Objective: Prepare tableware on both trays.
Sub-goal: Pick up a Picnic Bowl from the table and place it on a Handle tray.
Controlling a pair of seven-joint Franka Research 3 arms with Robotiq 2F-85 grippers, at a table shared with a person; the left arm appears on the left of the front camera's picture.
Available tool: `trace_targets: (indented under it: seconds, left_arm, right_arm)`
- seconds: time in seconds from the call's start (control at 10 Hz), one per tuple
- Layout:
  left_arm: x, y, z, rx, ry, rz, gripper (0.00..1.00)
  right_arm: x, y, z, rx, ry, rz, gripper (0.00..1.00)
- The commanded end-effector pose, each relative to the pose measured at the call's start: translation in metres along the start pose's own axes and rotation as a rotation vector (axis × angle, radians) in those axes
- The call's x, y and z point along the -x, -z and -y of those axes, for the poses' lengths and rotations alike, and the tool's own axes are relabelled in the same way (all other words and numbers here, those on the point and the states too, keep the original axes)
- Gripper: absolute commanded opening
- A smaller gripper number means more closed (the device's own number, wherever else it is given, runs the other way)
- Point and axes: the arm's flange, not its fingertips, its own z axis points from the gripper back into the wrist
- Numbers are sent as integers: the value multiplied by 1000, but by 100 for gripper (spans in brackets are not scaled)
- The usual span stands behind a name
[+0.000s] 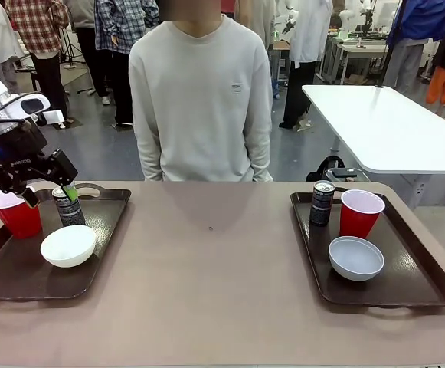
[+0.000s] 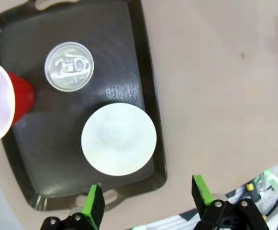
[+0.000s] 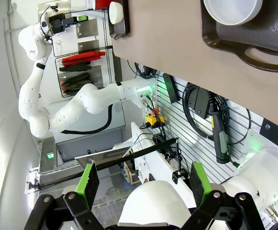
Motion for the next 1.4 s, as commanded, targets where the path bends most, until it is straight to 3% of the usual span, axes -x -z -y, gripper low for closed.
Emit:
trace_targets:
  seconds: [0.0, 0.4, 0.5, 0.7, 0.9, 1.1, 1.3]
  left_arm:
    - [-4, -1, 0, -11, 16, 5, 95]
    - [-1, 1, 0, 0, 0, -3, 96]
    - [-3, -6, 2, 158, 61, -61, 96]
    - [18, -29, -19, 539, 180, -86, 96]
    - [65, -48, -66, 964, 308, -11, 96]
    - [98, -53, -101, 1142, 278, 110, 96]
    - [124, -53, -126, 1265, 193, 147, 96]
  right_arm:
    - [1, 0, -3, -16, -2, 9, 100]
    - [1, 0, -3, -16, -2, 9, 100]
    - [1, 0, -3, -16, -2, 9, 100]
    - [1, 0, -3, -16, -2, 9, 100]
    - [1, 0, -3, -16, -2, 9, 100]
    - [1, 0, -3, -16, -2, 9, 100]
    - [1, 0, -3, -16, -2, 9, 100]
